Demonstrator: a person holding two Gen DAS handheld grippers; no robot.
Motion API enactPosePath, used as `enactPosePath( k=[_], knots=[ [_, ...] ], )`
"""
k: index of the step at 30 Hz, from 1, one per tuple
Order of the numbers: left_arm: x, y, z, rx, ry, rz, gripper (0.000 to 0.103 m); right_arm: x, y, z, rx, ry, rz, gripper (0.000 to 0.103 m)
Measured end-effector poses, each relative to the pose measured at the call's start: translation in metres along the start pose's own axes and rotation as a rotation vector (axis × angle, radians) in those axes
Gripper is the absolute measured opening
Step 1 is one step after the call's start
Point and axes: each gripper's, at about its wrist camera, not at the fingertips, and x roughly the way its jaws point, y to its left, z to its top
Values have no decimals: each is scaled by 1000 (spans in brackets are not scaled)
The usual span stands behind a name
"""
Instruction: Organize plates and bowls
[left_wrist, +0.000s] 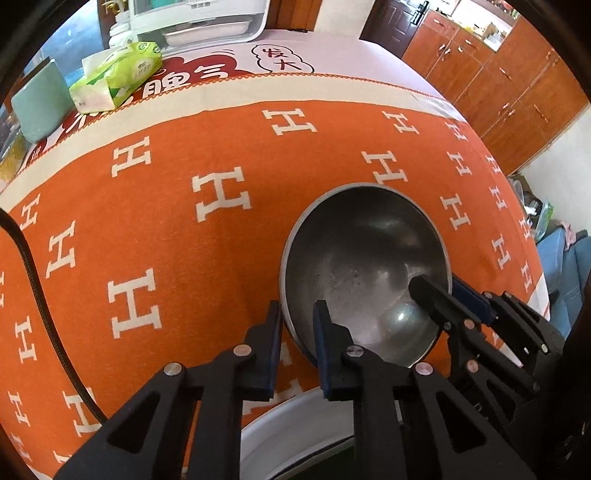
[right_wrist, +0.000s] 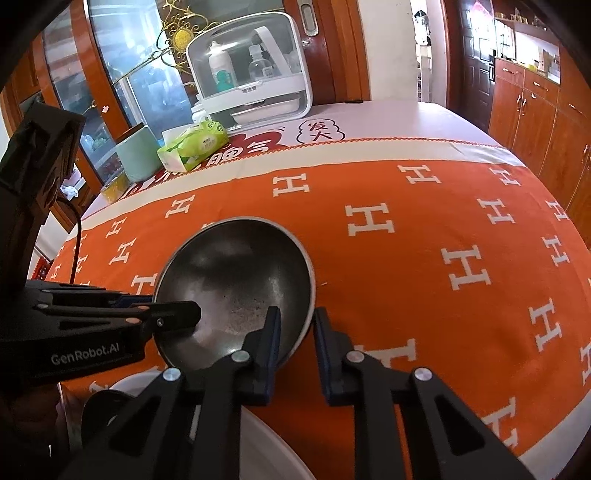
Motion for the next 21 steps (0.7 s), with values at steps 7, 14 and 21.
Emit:
enactPosePath(
  k=[7, 14, 21],
  knots=[
    [-7, -12, -5, 35, -5, 12, 14, -11, -6, 1, 21, -30, -14, 11],
    [-29, -23, -10, 68, -55, 24, 14, -30, -2, 0, 10, -88, -29, 11],
    [-53, -33, -25, 91, -119, 20, 14, -57, 2, -7, -10, -151, -49, 11]
  ],
)
